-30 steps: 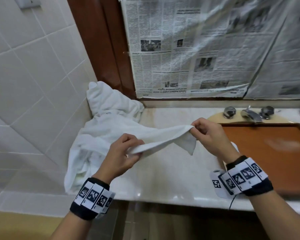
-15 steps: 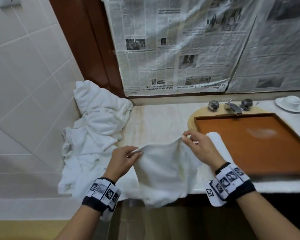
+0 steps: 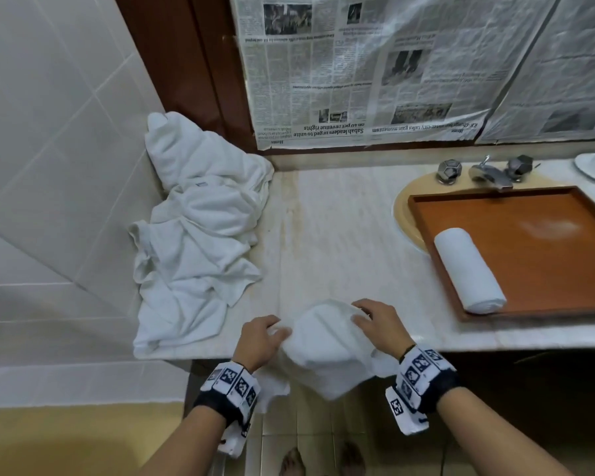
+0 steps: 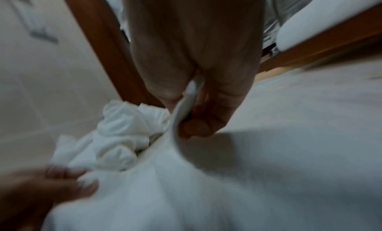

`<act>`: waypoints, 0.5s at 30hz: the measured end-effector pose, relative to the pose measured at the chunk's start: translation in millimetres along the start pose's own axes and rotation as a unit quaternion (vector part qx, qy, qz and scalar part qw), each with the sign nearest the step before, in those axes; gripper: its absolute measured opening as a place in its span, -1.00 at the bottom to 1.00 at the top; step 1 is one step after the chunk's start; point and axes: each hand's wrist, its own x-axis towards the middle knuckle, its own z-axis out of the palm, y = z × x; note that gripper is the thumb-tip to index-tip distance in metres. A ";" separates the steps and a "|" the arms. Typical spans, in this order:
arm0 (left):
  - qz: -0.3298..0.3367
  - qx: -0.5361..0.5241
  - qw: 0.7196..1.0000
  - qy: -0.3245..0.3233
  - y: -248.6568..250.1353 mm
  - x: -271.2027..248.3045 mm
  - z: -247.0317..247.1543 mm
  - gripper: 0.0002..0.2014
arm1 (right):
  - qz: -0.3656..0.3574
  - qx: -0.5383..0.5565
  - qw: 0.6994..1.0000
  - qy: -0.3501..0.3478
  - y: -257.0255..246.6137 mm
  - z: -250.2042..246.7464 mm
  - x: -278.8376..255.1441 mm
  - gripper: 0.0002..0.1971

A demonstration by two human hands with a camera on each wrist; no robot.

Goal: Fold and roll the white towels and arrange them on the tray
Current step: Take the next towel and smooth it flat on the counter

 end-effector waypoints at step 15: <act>0.167 0.014 0.983 0.076 81.0 9.8 -106.1 -0.91 | -0.091 -0.063 0.994 -0.022 -40.0 -164.1 -30.9 -0.89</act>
